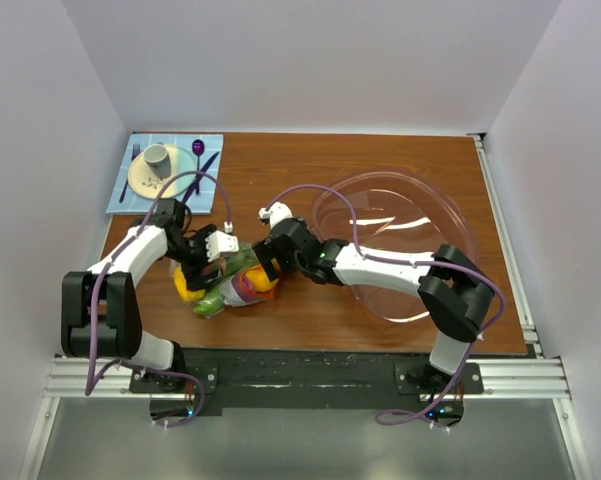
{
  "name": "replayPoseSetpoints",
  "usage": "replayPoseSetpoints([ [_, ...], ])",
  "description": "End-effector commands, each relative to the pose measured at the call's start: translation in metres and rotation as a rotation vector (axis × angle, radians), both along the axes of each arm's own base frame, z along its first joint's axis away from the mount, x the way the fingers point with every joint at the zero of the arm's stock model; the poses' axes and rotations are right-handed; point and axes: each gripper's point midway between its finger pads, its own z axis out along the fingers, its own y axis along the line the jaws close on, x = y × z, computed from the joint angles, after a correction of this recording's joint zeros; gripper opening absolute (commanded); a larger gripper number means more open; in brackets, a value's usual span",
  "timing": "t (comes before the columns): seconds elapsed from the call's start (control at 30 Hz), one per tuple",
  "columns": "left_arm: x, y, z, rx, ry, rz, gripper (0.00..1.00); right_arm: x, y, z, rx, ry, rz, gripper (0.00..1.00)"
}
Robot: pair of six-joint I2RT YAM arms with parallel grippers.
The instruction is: Open the zip-top bag and remove the fake food
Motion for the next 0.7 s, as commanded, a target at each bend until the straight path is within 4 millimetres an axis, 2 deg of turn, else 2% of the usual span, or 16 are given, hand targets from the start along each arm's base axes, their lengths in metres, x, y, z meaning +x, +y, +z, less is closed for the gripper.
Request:
replayPoseSetpoints([
  [0.0,0.030,-0.004,0.044,-0.091,-0.046,0.114,1.00,-0.012,0.005,-0.010,0.057,0.028,0.033,0.90],
  [0.03,0.030,-0.011,0.055,-0.143,-0.033,0.124,1.00,-0.014,0.005,-0.015,0.058,0.038,0.037,0.89],
  [0.07,0.041,-0.013,0.075,-0.175,-0.047,0.158,1.00,-0.014,0.004,-0.020,0.052,0.045,0.035,0.89],
  [0.1,0.042,-0.018,0.082,-0.208,-0.031,0.164,1.00,-0.015,0.004,-0.023,0.047,0.049,0.036,0.88],
  [0.13,0.034,-0.019,0.088,-0.223,0.012,0.175,1.00,-0.016,0.004,-0.025,0.047,0.056,0.037,0.87],
  [0.2,0.034,-0.014,0.104,-0.271,0.021,0.201,1.00,-0.016,0.002,-0.029,0.040,0.058,0.035,0.86],
  [0.23,0.022,-0.011,0.106,-0.283,0.064,0.217,1.00,-0.016,0.002,-0.030,0.041,0.059,0.036,0.85],
  [0.3,0.015,0.007,0.108,-0.292,0.070,0.259,1.00,-0.019,0.003,-0.032,0.054,0.070,0.038,0.84],
  [0.33,0.005,0.014,0.106,-0.285,0.101,0.278,1.00,-0.020,0.003,-0.033,0.056,0.074,0.039,0.82],
  [0.43,-0.012,0.049,0.086,-0.219,0.112,0.351,1.00,-0.023,-0.001,-0.036,0.054,0.082,0.034,0.79],
  [0.5,-0.028,0.073,0.065,-0.175,0.136,0.420,1.00,-0.025,-0.006,-0.039,0.051,0.088,0.025,0.74],
  [0.57,-0.040,0.086,0.048,-0.165,0.164,0.461,1.00,-0.028,-0.012,-0.037,0.049,0.087,0.015,0.65],
  [0.6,-0.043,0.087,0.045,-0.168,0.170,0.471,1.00,-0.030,-0.015,-0.037,0.049,0.089,0.012,0.62],
  [0.63,-0.046,0.087,0.042,-0.178,0.180,0.476,1.00,-0.030,-0.016,-0.030,0.060,0.080,0.012,0.54],
  [0.67,-0.050,0.085,0.037,-0.194,0.198,0.480,1.00,-0.032,-0.020,-0.032,0.051,0.086,0.011,0.50],
])
